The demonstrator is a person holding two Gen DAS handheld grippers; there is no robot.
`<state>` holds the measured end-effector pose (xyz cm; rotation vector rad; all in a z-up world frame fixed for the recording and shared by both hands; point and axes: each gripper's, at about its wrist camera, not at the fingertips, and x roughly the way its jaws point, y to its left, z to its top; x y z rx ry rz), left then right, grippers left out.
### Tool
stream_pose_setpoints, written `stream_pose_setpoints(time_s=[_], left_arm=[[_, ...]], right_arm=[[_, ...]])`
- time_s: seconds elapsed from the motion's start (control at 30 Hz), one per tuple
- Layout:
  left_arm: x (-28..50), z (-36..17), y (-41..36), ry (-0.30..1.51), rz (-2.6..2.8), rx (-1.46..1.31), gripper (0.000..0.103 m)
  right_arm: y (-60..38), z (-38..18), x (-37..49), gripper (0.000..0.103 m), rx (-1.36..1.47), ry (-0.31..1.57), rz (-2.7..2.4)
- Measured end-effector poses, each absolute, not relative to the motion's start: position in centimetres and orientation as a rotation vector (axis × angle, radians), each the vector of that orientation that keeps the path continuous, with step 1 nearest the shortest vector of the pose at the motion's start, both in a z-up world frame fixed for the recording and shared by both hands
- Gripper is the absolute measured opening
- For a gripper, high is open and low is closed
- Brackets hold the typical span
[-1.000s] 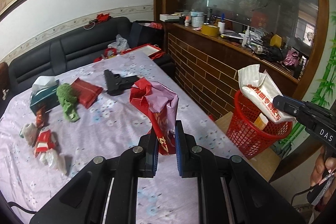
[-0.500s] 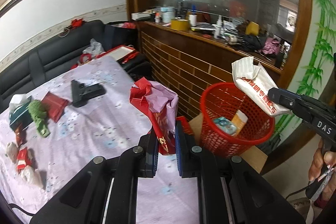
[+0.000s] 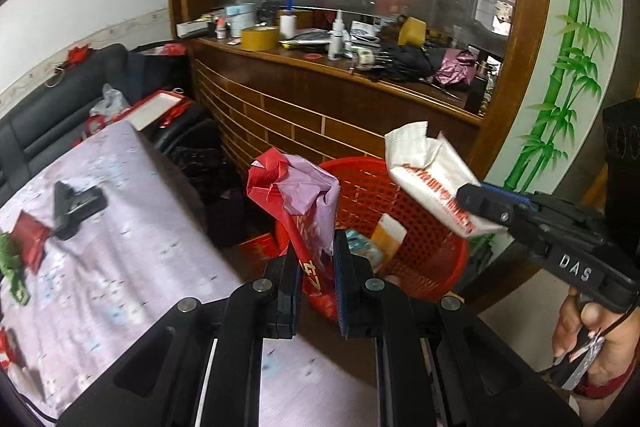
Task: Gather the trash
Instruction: 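Lift and carry the wrapper and paper bag over the red wastebasket, then open both tools to drop the items into the wastebasket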
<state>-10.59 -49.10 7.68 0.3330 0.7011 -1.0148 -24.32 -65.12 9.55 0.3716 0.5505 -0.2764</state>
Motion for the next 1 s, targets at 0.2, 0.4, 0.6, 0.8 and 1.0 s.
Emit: stream_pose_setpoints(time_s=[0.2, 0.4, 0.6, 0.8, 1.0], left_arm=[[-10.4, 6.0, -52.6, 0.755, -1.06, 0.326, 0.013], [-10.0, 4.1, -54.8, 0.813, -1.076, 0.322, 0.013], [-9.2, 3.1, -55.0, 0.834, -1.039, 0.315, 0.059], [-8.3, 4.1, -51.0, 0.793, -0.965, 0.276, 0.072], [-7.6, 6.2, -44.7, 0.664, -0.785, 0.265, 0.089]], right_arm=[[-67.1, 8.2, -24.0, 0.015, 0.419, 0.574, -0.294], [-68.4, 7.4, -23.8, 0.015, 0.462, 0.588, -0.307], [-69.1, 6.7, -23.4, 0.023, 0.49, 0.603, -0.317], [-68.2, 7.3, -23.7, 0.047, 0.46, 0.596, -0.329], [-66.7, 8.0, -23.5, 0.095, 0.445, 0.57, -0.335]])
